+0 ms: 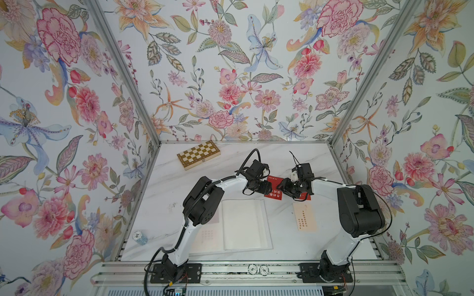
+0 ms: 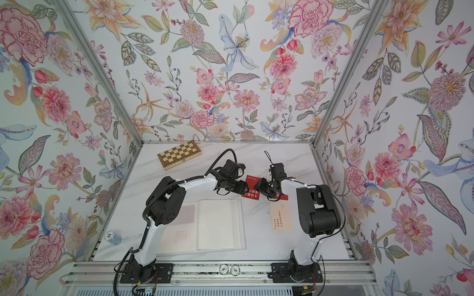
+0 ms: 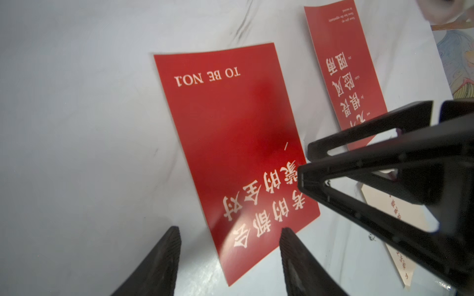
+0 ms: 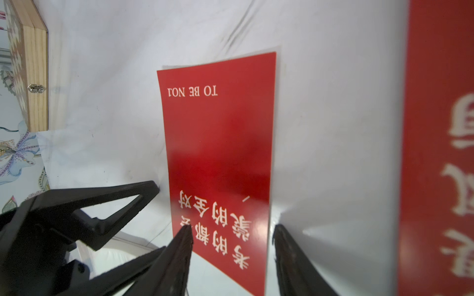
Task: Place the photos into the photo albums
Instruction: Pick up the photo at the center of the board.
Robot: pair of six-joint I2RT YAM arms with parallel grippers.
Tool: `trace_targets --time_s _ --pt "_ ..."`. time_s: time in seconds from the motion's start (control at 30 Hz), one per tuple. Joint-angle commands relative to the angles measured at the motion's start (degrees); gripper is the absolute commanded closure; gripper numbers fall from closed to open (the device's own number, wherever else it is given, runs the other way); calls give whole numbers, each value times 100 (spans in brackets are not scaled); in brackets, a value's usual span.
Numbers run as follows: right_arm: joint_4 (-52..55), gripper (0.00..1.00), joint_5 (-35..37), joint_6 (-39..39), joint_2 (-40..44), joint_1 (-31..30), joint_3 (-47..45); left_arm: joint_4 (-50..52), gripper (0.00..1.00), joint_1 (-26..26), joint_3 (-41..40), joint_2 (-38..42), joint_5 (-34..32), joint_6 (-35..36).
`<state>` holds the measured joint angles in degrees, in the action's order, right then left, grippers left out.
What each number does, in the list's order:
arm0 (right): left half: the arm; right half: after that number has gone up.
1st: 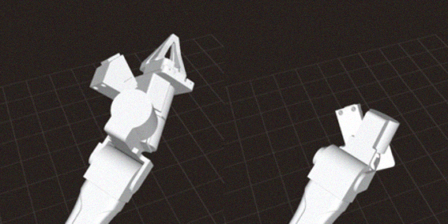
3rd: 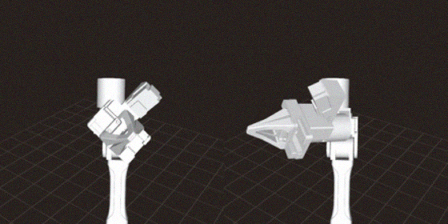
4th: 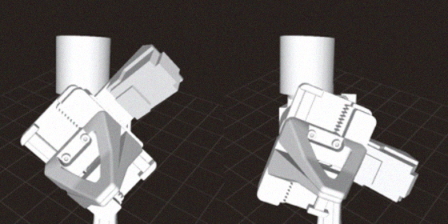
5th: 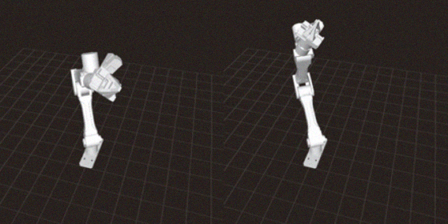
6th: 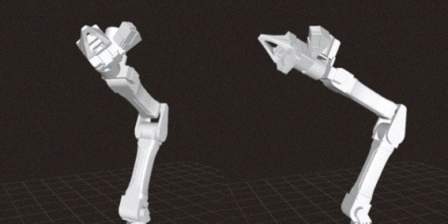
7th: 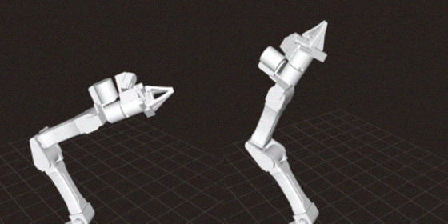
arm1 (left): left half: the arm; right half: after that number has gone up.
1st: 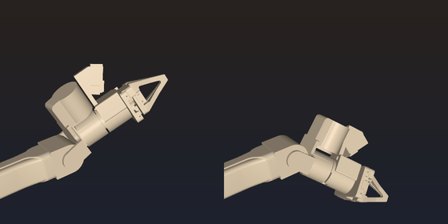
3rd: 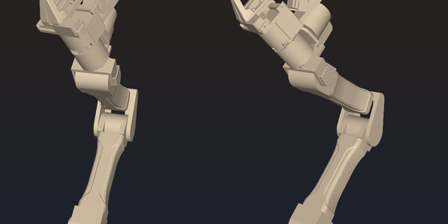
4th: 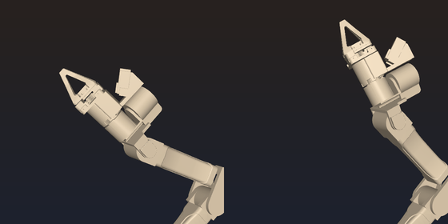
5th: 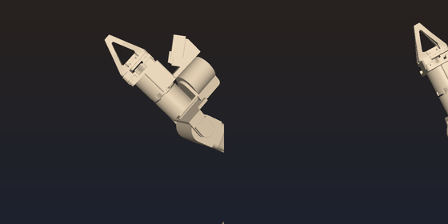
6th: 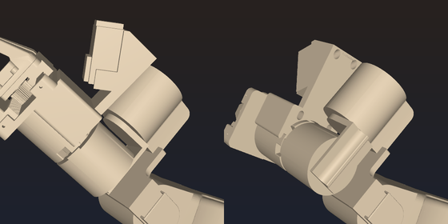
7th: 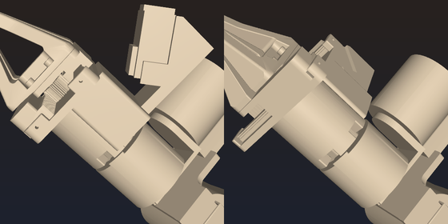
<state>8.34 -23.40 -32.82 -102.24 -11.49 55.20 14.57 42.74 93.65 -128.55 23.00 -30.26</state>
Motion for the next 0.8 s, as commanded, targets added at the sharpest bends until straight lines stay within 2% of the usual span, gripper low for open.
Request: trace_targets --time_s 0.0,0.4,0.77 --pt "115 48 -32 -33 -245 8 24 29 41 77 -92 -209 122 -84" --pt "-107 58 -411 -73 -193 32 79 20 56 99 -85 -189 152 -51" --pt "-751 63 -1098 -473 91 103 -137 -15 56 86 -236 -70 113 -34"
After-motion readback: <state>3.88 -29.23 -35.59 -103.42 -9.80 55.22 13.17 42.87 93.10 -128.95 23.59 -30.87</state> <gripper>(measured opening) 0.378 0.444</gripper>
